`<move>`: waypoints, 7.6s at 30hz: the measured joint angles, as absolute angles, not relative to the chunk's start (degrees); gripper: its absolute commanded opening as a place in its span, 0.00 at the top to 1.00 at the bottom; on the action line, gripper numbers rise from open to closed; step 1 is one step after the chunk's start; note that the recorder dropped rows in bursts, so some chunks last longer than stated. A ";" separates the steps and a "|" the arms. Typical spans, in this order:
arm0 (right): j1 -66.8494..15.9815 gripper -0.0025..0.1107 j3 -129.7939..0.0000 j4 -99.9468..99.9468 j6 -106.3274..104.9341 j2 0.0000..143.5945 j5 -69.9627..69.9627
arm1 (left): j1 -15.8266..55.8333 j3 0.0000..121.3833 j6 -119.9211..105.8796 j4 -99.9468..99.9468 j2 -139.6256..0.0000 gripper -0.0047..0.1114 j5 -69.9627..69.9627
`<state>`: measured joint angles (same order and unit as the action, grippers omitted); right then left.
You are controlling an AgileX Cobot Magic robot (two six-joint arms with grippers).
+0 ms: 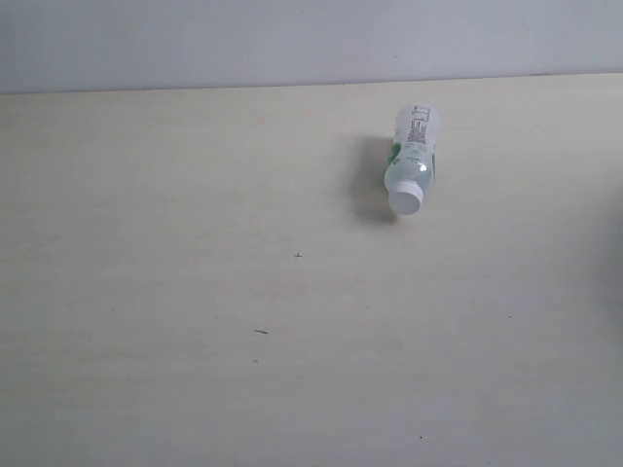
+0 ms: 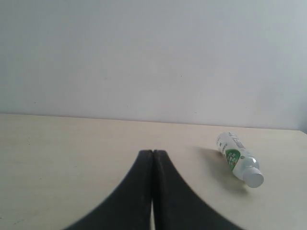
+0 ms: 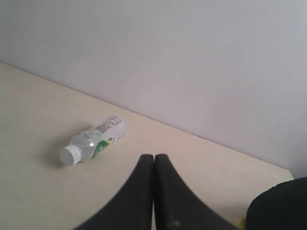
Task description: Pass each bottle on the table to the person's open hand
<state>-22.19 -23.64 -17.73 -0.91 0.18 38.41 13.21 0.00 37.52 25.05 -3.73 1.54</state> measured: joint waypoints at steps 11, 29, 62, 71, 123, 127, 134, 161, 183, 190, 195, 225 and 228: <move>-22.19 0.98 -23.64 -17.73 -0.91 0.18 38.41 | 13.21 0.00 37.52 25.05 -3.73 0.96 1.54; -22.19 0.98 -23.64 -16.45 -0.91 0.18 38.17 | 13.21 0.00 37.52 25.05 -3.73 0.96 1.54; -22.19 0.97 -53.43 -10.39 18.26 59.71 24.00 | 13.21 0.00 37.52 25.05 -3.73 0.96 1.54; -22.19 0.57 -101.77 -10.68 27.13 103.50 57.44 | 13.21 0.00 37.52 25.05 -3.73 0.96 1.54; -15.81 0.28 -125.58 -3.49 28.81 138.85 65.90 | 13.21 0.00 37.52 25.05 -3.73 0.96 1.54; -15.81 0.28 -126.65 -3.27 28.67 140.43 65.90 | 13.21 0.00 37.52 25.05 -3.73 0.96 1.54; -15.81 0.29 -127.24 -3.27 28.67 142.07 65.91 | 13.21 0.00 37.52 25.05 -3.73 0.96 1.54; -15.81 0.98 -127.28 -3.14 26.17 144.99 60.50 | 13.21 0.00 37.52 25.05 -3.73 0.96 1.54; -15.91 0.98 -139.81 8.03 17.12 139.00 68.86 | 13.21 0.00 37.52 25.05 -3.73 0.96 1.54; -17.24 0.98 -140.62 10.35 15.14 137.06 69.83 | 13.21 0.00 37.52 25.05 -3.73 0.96 1.54; -18.88 0.98 -139.19 11.34 13.24 133.79 70.05 | 13.21 0.00 37.52 25.05 -3.73 0.96 1.54; -17.46 0.98 -89.22 1.36 5.93 98.62 70.27 | 13.21 0.00 37.52 25.05 -3.73 0.96 1.54; -16.82 0.98 -86.00 -1.08 6.05 99.08 70.27 | 13.21 0.00 37.52 25.05 -3.73 0.96 1.54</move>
